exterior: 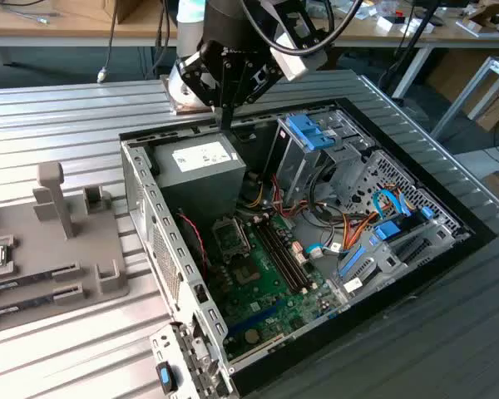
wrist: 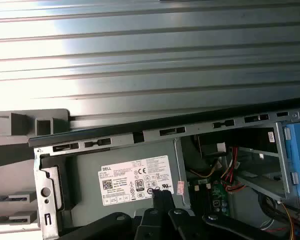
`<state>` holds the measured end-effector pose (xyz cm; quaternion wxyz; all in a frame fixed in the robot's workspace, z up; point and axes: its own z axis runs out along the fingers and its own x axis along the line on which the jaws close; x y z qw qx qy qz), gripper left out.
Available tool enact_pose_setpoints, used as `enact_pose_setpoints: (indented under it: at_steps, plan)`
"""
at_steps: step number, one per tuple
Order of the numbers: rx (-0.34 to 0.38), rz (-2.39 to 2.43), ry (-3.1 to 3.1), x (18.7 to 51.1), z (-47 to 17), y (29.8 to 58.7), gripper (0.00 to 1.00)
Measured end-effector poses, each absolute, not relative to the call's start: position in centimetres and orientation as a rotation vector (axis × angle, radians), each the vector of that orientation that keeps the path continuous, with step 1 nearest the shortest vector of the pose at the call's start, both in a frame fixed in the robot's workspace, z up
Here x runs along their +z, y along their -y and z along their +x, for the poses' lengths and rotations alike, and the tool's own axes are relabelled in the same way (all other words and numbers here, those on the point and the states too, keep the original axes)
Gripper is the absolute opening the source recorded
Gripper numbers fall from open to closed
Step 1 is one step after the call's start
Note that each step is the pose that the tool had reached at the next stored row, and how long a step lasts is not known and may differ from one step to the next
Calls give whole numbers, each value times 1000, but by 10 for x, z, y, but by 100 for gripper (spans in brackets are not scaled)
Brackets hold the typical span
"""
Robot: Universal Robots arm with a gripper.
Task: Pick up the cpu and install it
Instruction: 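Reach for the cpu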
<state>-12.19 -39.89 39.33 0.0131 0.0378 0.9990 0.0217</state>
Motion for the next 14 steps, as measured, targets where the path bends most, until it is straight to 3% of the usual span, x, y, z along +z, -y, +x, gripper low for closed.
enact_pose_setpoints:
  at_steps: [14]
  plan:
    - [68, 118, -3112, 393, -130, 399, 11]
